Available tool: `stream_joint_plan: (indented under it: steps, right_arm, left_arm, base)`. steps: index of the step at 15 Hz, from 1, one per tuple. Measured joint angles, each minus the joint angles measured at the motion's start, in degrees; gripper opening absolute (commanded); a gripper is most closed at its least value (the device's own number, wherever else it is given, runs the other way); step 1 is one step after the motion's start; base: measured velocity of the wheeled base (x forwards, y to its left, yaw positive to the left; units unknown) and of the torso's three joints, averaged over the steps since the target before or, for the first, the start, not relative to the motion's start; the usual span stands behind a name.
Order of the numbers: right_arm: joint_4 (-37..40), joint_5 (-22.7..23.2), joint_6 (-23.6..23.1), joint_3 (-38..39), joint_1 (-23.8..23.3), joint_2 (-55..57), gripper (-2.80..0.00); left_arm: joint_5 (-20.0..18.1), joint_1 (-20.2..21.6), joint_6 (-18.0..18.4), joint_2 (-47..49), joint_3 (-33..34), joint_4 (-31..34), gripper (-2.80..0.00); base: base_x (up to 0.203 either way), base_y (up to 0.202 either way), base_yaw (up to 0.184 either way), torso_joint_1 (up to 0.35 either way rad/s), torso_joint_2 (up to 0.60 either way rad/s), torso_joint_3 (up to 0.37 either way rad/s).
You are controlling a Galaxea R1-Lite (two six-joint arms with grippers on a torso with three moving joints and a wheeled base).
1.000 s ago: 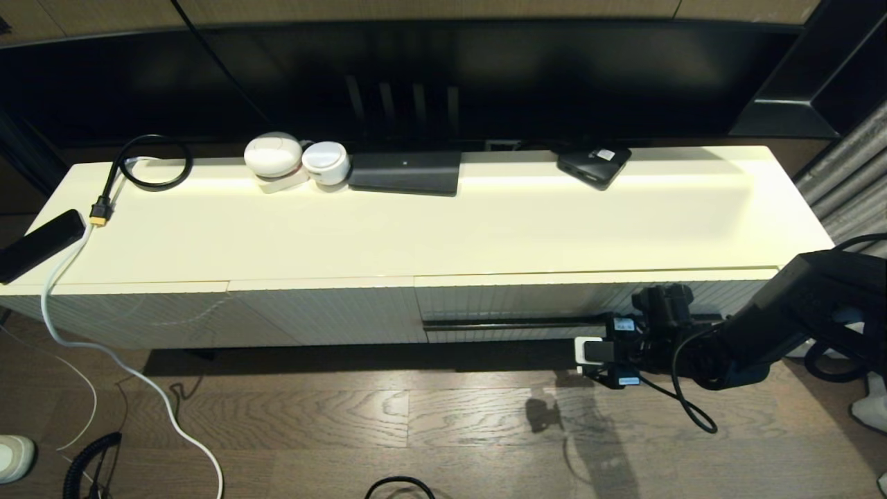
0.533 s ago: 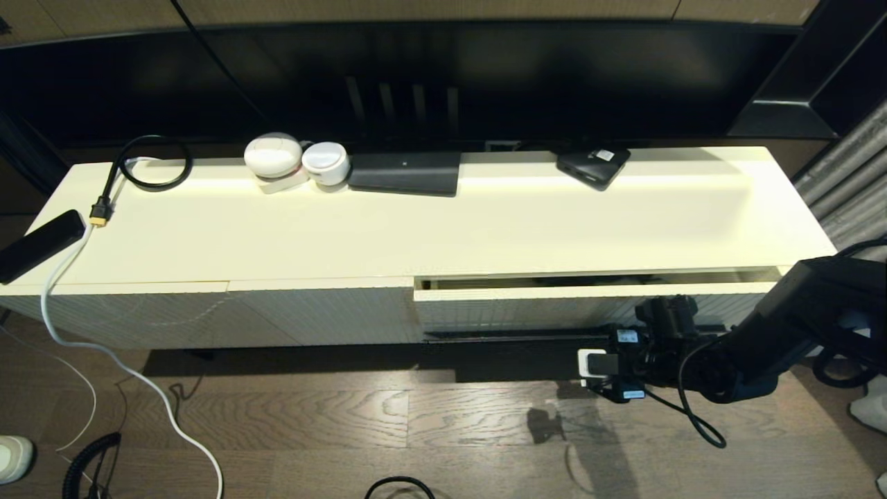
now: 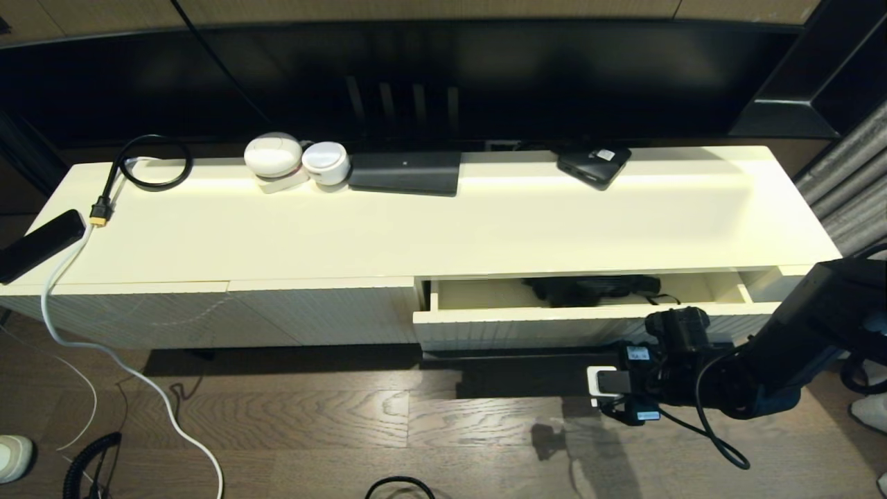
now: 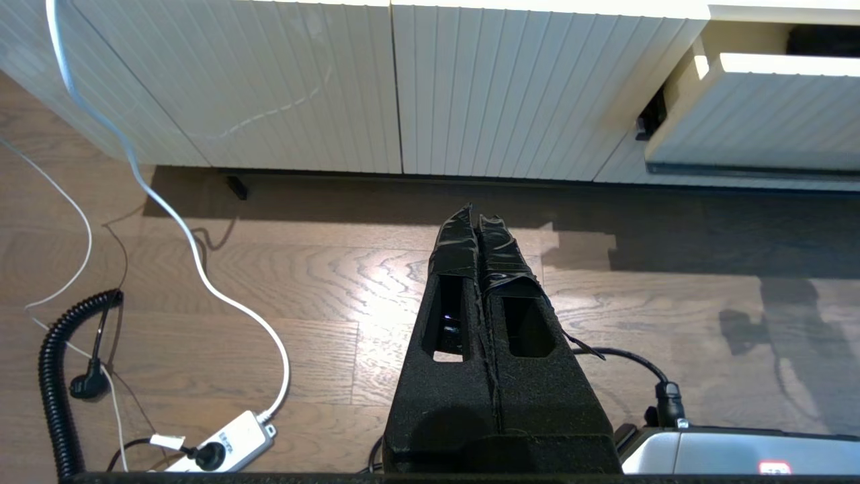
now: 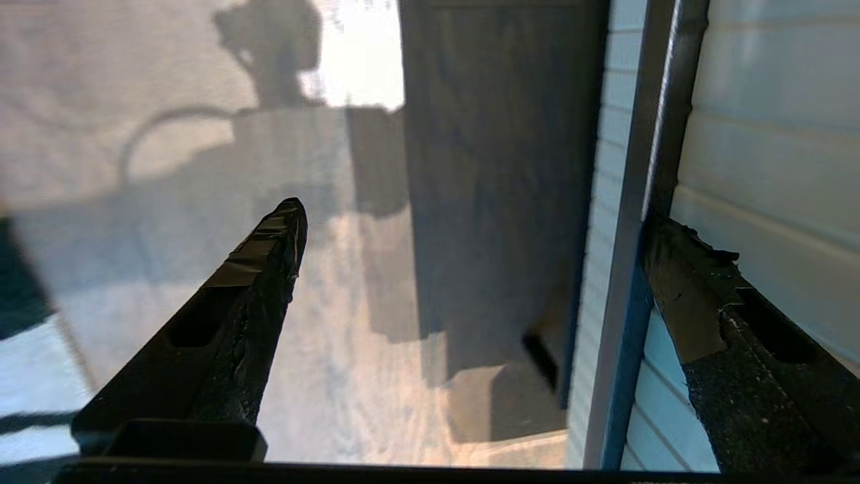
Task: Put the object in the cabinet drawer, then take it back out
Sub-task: Open the drawer
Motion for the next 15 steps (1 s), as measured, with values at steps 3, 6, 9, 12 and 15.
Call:
stream_joint_plan:
  steps: [3, 6, 9, 12, 15]
  right_arm:
    - [-0.3, 0.2, 0.0, 3.3, 0.0, -1.6, 0.00]
    - [-0.4, 0.2, 0.1, 6.4, 0.0, -3.6, 0.00]
    - [-0.4, 0.2, 0.4, 9.2, 0.0, -7.0, 0.00]
    - [0.8, 0.2, 0.7, 12.8, 0.2, -13.9, 0.00]
    - [4.4, 0.3, 0.7, 16.7, 0.3, -24.3, -2.80]
  left_arm:
    - [0.0, 0.0, 0.0, 0.0, 0.0, 0.0, -2.80]
    - [0.0, 0.0, 0.0, 0.0, 0.0, 0.0, -2.80]
    - [0.0, 0.0, 0.0, 0.0, 0.0, 0.0, -2.80]
    - [0.0, 0.0, 0.0, 0.0, 0.0, 0.0, -2.80]
    - [0.0, 0.0, 0.0, 0.0, 0.0, 0.0, -2.80]
  base:
    - [0.000, 0.000, 0.000, 0.000, 0.00, 0.000]
    - [0.000, 0.000, 0.000, 0.000, 0.00, 0.000]
    - [0.000, 0.000, 0.000, 0.000, 0.00, 0.000]
    - [0.000, 0.000, 0.000, 0.000, 0.00, 0.000]
    - [0.000, 0.000, 0.000, 0.000, 0.00, 0.000]
